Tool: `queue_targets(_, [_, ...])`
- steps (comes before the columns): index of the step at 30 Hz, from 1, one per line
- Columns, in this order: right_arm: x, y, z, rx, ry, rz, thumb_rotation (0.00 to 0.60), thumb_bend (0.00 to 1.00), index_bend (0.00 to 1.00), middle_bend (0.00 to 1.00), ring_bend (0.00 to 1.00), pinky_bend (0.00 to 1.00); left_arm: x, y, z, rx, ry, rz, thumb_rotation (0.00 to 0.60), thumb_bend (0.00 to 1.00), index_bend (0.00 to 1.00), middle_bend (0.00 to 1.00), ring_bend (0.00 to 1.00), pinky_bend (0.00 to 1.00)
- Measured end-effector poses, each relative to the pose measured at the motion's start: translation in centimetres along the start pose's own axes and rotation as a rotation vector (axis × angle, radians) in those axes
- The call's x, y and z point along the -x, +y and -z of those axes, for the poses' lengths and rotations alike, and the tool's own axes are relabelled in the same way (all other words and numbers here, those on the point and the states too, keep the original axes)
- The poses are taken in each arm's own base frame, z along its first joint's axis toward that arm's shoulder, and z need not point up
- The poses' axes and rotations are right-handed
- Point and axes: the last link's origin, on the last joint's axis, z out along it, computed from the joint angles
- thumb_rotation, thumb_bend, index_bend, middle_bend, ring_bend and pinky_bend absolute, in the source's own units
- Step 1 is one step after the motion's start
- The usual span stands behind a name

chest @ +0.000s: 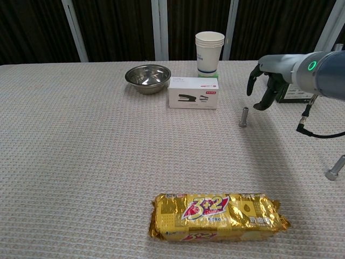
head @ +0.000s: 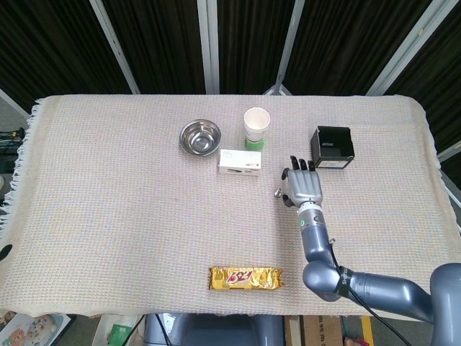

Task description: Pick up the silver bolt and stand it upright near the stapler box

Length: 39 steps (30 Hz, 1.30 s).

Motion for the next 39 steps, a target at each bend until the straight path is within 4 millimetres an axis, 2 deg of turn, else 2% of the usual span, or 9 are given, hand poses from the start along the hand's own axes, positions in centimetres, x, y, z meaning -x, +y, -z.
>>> queue_targets(8, [-3.4,2.6,2.1,-0.016,0.15,-0.057,0.6,0.35,0.33,0.0,0.0,0.0,-0.1,-0.1,0.0,-0.001,0.004,0.005,0.6,0.04,0.04,0.0,0.0,0.03])
queue_targets(11, [-5.1,4.6,3.4,-0.018,0.238,-0.106,0.6,0.35,0.33,0.0,0.0,0.0,-0.2,-0.1,0.1,-0.001,0.009,0.006,0.6,0.04,0.04,0.0,0.0,0.03])
queue_targets(15, [-7.0,8.5,5.7,-0.003,0.349,-0.168,0.6,0.35,0.33,0.0,0.0,0.0,-0.1,0.0,0.1,0.001,0.008,0.007,0.6,0.04,0.04,0.0,0.0,0.03])
queue_targets(20, [-7.7,12.6,8.6,-0.009,0.445,-0.202,0.6,0.35,0.33,0.0,0.0,0.0,0.0,0.3,0.2,0.013,0.005,0.004,0.6,0.04,0.04,0.0,0.0,0.03])
queue_targets(25, [-6.0,18.0,12.9,0.027,0.504,-0.219,0.6,0.32,0.31,0.0,0.0,0.0,-0.1,0.2,0.2,0.006,0.009,0.005,0.6,0.04,0.04,0.0,0.0,0.03])
queue_targets(28, [-3.9,20.1,15.3,0.027,0.487,-0.198,0.6,0.21,0.23,0.0,0.0,0.0,-0.1,0.1,0.3,0.004,0.009,0.007,0.6,0.04,0.04,0.0,0.0,0.03])
queue_targets(31, [-1.1,22.2,17.7,0.037,0.418,-0.145,0.6,0.16,0.14,0.0,0.0,0.0,-0.1,0.1,0.3,0.005,0.007,0.003,0.6,0.04,0.04,0.0,0.0,0.03])
queue_targets(34, [1.0,23.6,19.3,0.044,0.366,-0.129,0.6,0.15,0.09,0.0,0.0,0.0,-0.1,0.0,0.4,0.007,0.001,-0.005,0.6,0.04,0.03,0.0,0.0,0.02])
queue_targets(39, [1.9,23.8,19.5,0.033,0.341,-0.095,0.6,0.15,0.09,0.0,0.0,0.0,-0.1,-0.1,0.6,0.013,-0.018,-0.008,0.6,0.04,0.02,0.0,0.0,0.02])
